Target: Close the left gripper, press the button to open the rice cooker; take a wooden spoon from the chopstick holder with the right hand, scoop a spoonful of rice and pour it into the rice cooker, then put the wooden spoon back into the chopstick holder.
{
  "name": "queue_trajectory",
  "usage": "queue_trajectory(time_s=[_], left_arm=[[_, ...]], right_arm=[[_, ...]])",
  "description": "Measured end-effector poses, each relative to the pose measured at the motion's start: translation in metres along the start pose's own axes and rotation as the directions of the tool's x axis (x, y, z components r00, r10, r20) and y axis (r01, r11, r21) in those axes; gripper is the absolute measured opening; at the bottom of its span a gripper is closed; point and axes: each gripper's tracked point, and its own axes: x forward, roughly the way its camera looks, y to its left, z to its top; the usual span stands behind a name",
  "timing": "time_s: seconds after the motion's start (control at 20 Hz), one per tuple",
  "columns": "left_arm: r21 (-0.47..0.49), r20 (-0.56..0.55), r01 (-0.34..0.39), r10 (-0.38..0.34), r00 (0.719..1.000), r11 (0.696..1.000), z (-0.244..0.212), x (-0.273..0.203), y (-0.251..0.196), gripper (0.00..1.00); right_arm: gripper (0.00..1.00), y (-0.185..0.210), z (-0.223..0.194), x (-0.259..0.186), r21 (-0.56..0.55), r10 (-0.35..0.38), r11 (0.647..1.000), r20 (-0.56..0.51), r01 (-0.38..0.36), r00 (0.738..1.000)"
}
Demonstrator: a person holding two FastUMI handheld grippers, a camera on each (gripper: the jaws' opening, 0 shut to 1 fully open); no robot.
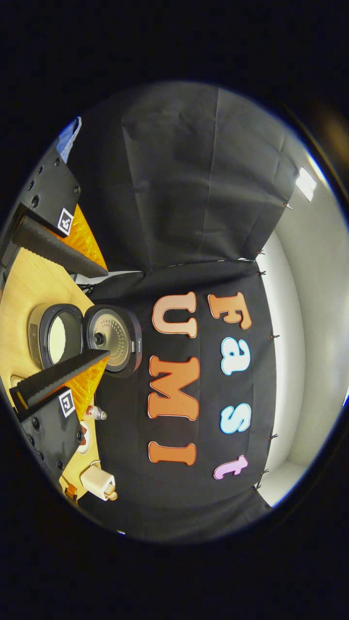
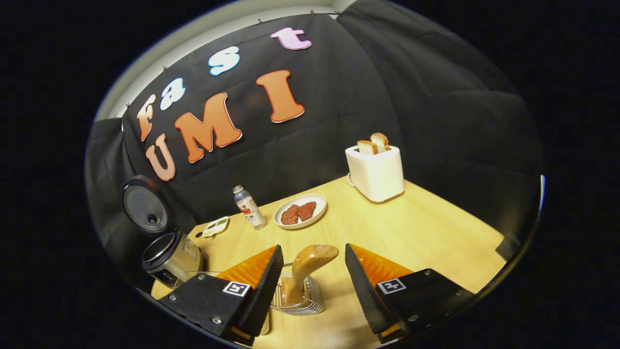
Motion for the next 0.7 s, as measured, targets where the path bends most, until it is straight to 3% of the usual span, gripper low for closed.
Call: queue_trajectory(time_s=[0.15,0.4,0.45,0.7], left_arm=[[0.005,-0.018,-0.003,0.003,1.0,1.0,-0.005,0.0,0.002,0.98],[0.026,-0.043,-0.009,0.01,0.999,1.0,-0.017,0.004,0.005,0.96],[0.025,-0.048,0.002,-0.001,0.999,1.0,-0.019,0.006,0.003,0.96],[0.039,-0.042,0.051,-0.049,0.998,0.998,-0.018,0.017,0.003,0.98]], right_arm=[[0.67,0.002,-0.012,0.004,0.142,0.023,0.99,-0.055,-0.015,0.998],[0.27,0.015,-0.016,0.009,0.367,0.078,0.929,-0.089,-0.04,0.993],[0.25,0.018,-0.016,0.011,0.392,0.078,0.919,-0.09,-0.037,0.993],[0.19,0.027,0.001,0.001,0.352,0.058,0.935,-0.052,-0.036,0.997]])
